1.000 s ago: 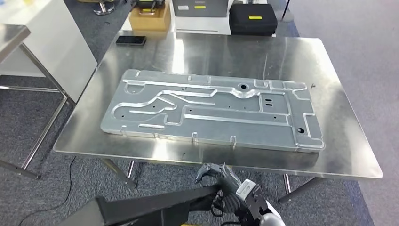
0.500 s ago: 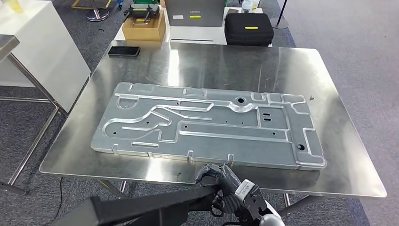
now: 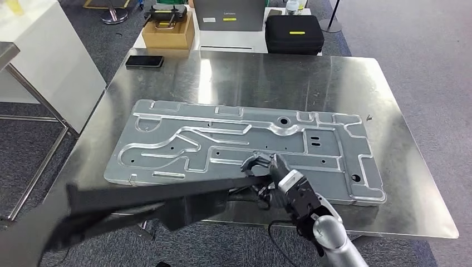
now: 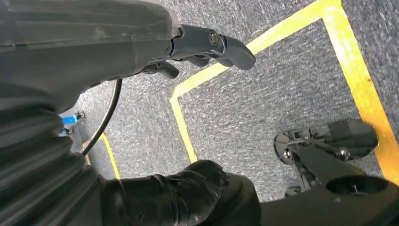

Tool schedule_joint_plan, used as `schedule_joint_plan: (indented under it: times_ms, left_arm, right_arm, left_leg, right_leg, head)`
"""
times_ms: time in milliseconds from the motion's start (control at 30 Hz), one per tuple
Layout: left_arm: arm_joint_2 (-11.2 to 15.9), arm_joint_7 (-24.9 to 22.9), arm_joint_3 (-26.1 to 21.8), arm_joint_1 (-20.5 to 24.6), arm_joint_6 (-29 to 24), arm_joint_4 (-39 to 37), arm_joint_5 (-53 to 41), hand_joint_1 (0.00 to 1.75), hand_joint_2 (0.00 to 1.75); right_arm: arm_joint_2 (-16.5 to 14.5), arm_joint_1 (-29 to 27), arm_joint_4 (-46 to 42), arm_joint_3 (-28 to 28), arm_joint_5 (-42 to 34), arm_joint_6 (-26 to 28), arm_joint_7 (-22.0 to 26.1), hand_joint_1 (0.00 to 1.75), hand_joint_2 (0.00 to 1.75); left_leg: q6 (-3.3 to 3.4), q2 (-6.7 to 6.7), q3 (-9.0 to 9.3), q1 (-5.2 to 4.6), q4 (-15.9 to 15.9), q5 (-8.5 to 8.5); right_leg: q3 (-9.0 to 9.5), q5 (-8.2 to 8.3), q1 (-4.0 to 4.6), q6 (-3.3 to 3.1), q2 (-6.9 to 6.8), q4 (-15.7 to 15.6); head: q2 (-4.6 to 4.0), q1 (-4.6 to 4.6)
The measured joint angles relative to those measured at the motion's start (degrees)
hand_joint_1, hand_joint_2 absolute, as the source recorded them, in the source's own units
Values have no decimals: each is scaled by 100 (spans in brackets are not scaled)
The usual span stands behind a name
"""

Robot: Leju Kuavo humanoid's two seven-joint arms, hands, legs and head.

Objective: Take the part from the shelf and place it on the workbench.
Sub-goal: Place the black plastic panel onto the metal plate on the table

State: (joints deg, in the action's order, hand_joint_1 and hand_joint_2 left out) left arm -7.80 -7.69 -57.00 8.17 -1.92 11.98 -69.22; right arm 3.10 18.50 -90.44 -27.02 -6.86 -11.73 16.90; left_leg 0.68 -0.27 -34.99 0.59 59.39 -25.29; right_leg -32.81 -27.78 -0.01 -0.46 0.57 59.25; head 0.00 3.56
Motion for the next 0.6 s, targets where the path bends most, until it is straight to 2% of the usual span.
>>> schedule_joint_plan:
  times_ms: [67, 100, 167, 200, 233, 267, 333, 367, 400, 433, 533, 600]
  left_arm:
    - [-3, -4, 2, 10, 6, 0, -9, 0, 175]
    - [-3, -5, 3, 15, 11, 0, -11, 0, 175]
    - [-3, -10, 9, 21, 28, 0, -25, 0, 175]
    - [-3, -22, 15, 22, 37, 0, -37, 0, 175]
    - [-3, -39, 23, 22, 43, 0, -51, 0, 175]
    - [-3, -63, 34, 22, 47, 0, -72, 0, 175]
    - [-3, -118, 64, 26, 56, -1, -122, 0, 175]
    - [-6, -149, 82, 32, 63, -1, -149, 0, 175]
    - [-12, -175, 102, 39, 72, -1, -173, 0, 175]
    - [-20, -199, 119, 46, 84, -1, -197, 0, 175]
    - [-58, -242, 153, 57, 117, -1, -254, 0, 175]
    - [-92, -282, 191, 69, 131, 0, -297, 0, 175]
  right_arm:
    - [-8, 232, 56, 59, -59, 16, -70, 175, 175]
    - [-14, 337, 89, 77, -67, 44, -97, 175, 175]
    - [-19, 565, 200, 101, -69, 149, -176, 175, 175]
    - [-19, 701, 292, 112, -67, 226, -238, 175, 175]
    - [-19, 855, 404, 128, -60, 303, -307, 175, 175]
    - [-19, 1029, 529, 155, -40, 387, -381, 175, 175]
    - [-23, 1444, 804, 228, 36, 563, -517, 175, 175]
    - [-30, 1689, 960, 266, 97, 665, -581, 175, 175]
    - [-39, 1937, 1121, 303, 175, 777, -645, 175, 175]
    - [-52, 2167, 1291, 343, 277, 921, -711, 175, 175]
    - [-99, 2719, 1791, 438, 892, 1520, -873, 175, 175]
    - [-127, 3022, 2221, 447, 1720, 2107, -981, 175, 175]
  left_leg:
    - [-51, 1, -79, 0, 183, -131]
    - [-71, 1, -201, 5, 453, -289]
    - [-107, 2, -553, 7, 1205, -637]
    - [-119, 2, -697, 7, 1499, -716]
    - [-125, 2, -757, 7, 1600, -688]
    - [-124, 3, -711, 8, 1480, -554]
    - [-103, 9, -385, 6, 743, -161]
    - [-80, 10, -223, 1, 386, -30]
    - [-53, 10, -124, -4, 147, 38]
    - [-24, 5, -94, -12, 51, 40]
    - [76, -9, -85, -10, 5, 57]
    - [135, -7, -68, 9, -27, 70]
  right_leg:
    - [38, 57, -38, -74, -13, -72]
    - [52, 77, -52, -99, -23, -95]
    - [45, 85, -43, -123, -32, -97]
    - [41, 83, -39, -125, -34, -91]
    - [39, 78, -35, -125, -34, -82]
    - [39, 70, -35, -121, -33, -70]
    - [39, 40, -30, -92, -30, -34]
    - [24, 21, -19, -67, -23, -5]
    - [4, 8, -8, -40, -18, 17]
    - [-18, 2, 4, -16, -15, 30]
    - [-49, -40, 0, 76, -28, 71]
    - [-216, -247, -17, 145, -40, 431]
  head:
    - [0, -8]
    - [0, -15]
    - [0, -25]
    - [0, -25]
    - [0, -25]
    - [0, -25]
    - [0, -25]
    - [0, -23]
    - [0, -21]
    - [0, -19]
    - [0, -17]
    - [0, -16]
